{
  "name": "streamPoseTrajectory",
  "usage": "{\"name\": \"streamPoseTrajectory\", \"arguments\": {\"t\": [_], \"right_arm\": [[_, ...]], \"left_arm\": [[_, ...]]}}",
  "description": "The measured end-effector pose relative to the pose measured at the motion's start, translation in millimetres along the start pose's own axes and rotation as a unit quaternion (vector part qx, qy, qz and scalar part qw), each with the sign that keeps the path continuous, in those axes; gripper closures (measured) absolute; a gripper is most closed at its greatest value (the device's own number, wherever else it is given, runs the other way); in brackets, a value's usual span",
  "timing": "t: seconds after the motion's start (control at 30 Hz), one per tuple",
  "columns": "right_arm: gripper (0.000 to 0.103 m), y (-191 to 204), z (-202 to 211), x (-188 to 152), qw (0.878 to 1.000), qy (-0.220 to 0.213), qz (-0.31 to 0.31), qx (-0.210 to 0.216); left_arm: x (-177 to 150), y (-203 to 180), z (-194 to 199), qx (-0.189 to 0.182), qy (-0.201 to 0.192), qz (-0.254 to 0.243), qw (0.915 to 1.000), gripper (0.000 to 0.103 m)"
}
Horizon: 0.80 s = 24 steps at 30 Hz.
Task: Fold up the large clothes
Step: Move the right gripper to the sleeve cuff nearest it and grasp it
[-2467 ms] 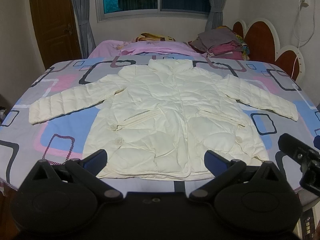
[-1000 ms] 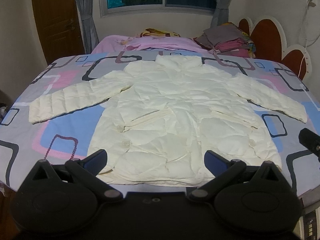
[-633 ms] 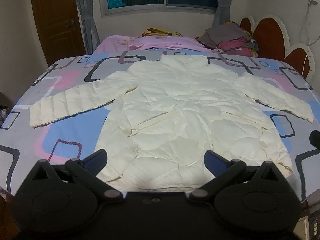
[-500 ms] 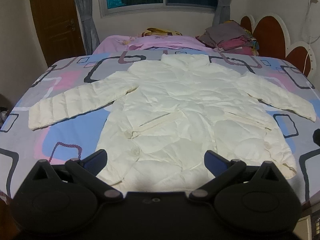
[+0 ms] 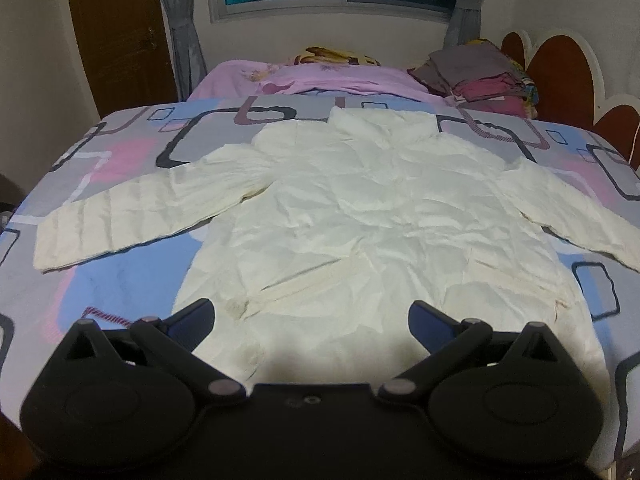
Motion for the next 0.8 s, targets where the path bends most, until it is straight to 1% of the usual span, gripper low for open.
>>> {"name": "streamPoseTrajectory", "arguments": {"t": [0.1,0.33,0.47,0.53,0.67,0.73,0.8], "right_arm": [[0.0,-14,-23,8,1.0,0.006,0.0,-0.002],[0.0,-53,-80,16,0.999,0.03,-0.007,-0.015],[0.0,-84,-110,17,0.998,0.046,-0.029,-0.023],[0.0,-98,-122,17,0.998,0.05,-0.04,-0.028],[0.0,-127,-147,14,0.996,0.063,-0.051,-0.048],[0.0,-144,-159,11,0.994,0.071,-0.056,-0.061],[0.0,-162,-170,7,0.992,0.077,-0.067,-0.075]], "left_arm": [[11,-8,-15,0.009,0.0,0.002,1.0,0.0],[32,-22,-49,0.028,0.01,0.023,0.9993,0.0],[44,-33,-65,0.035,0.005,0.03,0.9989,0.0],[48,-39,-74,0.038,0.009,0.029,0.9988,0.0],[52,-51,-92,0.037,0.02,0.033,0.9985,0.0],[53,-55,-98,0.032,0.018,0.039,0.9986,0.0],[56,-59,-103,0.033,0.012,0.044,0.9984,0.0]]}}
Point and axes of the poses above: each gripper's, at about its wrist camera, not at the fingertips, and z roughly against the way its jaws point, y to its left, x to its top, the point moved 10 cm from there along -z, roughly the way its jaws point, and after that the axes turned 2 degrees about x, right-handed, at the moved point
